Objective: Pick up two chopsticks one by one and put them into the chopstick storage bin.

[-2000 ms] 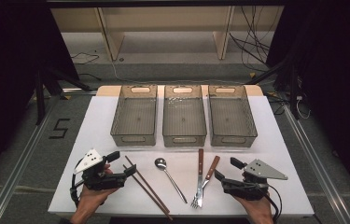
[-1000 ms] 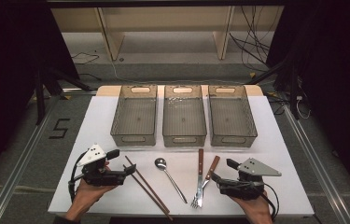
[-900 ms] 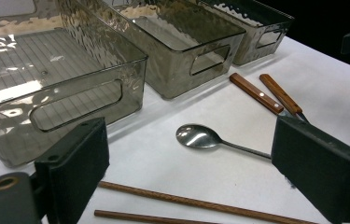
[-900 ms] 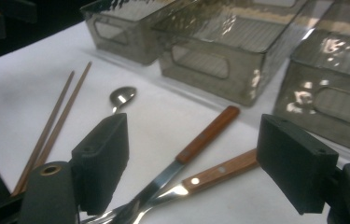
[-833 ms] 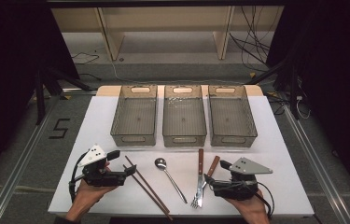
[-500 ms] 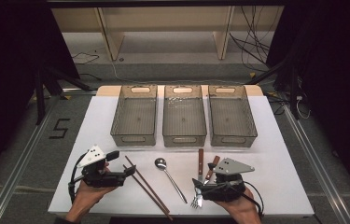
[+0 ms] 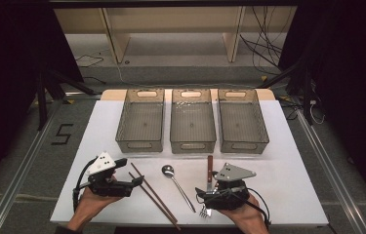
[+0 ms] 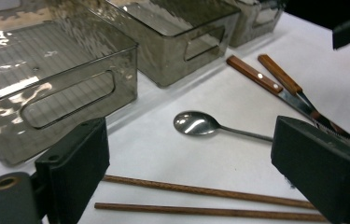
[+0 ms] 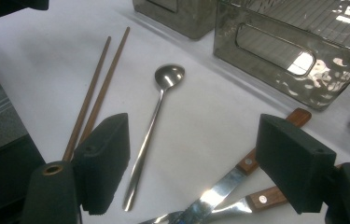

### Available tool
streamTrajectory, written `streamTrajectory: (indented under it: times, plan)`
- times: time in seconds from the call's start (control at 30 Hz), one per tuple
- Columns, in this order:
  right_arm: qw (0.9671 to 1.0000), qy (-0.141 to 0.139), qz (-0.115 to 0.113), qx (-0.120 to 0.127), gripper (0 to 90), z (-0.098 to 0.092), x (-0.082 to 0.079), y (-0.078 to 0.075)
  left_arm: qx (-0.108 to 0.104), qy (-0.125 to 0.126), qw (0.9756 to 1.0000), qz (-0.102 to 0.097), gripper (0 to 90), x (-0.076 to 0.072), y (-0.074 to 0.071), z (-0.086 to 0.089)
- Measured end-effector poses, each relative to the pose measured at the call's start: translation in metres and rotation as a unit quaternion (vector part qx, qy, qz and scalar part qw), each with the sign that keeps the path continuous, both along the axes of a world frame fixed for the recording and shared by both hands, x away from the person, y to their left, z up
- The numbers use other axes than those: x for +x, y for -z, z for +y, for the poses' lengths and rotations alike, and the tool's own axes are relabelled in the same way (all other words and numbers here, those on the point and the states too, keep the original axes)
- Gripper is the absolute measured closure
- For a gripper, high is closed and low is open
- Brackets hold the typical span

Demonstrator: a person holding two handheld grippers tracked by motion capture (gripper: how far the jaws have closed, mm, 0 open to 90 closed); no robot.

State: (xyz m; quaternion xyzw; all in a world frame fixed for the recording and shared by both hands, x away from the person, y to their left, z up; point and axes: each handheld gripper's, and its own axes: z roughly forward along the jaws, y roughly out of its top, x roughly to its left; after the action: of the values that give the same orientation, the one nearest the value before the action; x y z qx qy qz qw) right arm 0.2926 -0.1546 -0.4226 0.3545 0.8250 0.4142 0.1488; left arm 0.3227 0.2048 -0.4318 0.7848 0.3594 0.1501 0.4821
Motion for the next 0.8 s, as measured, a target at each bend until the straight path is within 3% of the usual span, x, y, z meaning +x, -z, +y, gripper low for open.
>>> streamTrajectory:
  times: [0.1,0.2,0.3,0.37,0.43,0.5,0.63,0.77,0.8]
  plan:
    - [1.0000,-0.001,0.001,0.001,27.1,-0.001,0.000,0.000,0.035,0.019,0.9992,0.005,11.6,0.003,-0.002,-0.005]
    - [1.0000,0.000,0.000,0.001,26.9,-0.002,0.000,0.000,0.070,0.042,0.9966,0.010,11.8,0.007,-0.004,-0.012]
    - [1.0000,0.001,0.000,0.002,26.7,-0.003,0.000,-0.001,0.108,0.068,0.9916,0.016,12.5,0.012,-0.008,-0.022]
    - [1.0000,0.002,-0.001,0.003,26.7,-0.004,0.000,-0.001,0.134,0.088,0.9869,0.020,12.7,0.015,-0.009,-0.028]
    - [1.0000,0.003,0.000,0.004,26.7,-0.005,0.000,-0.001,0.160,0.106,0.9811,0.028,12.8,0.019,-0.010,-0.034]
    - [1.0000,0.003,-0.001,0.004,26.7,-0.005,0.000,-0.001,0.191,0.126,0.9731,0.030,12.9,0.022,-0.010,-0.040]
    - [1.0000,0.004,-0.001,0.004,26.7,-0.007,0.000,-0.002,0.230,0.159,0.9593,0.040,14.4,0.027,-0.010,-0.050]
    - [1.0000,0.004,0.000,0.005,26.5,-0.008,-0.001,-0.002,0.278,0.190,0.9408,0.044,15.4,0.034,-0.010,-0.059]
    - [1.0000,0.005,0.000,0.006,26.4,-0.009,-0.001,-0.002,0.284,0.197,0.9372,0.044,15.6,0.035,-0.010,-0.061]
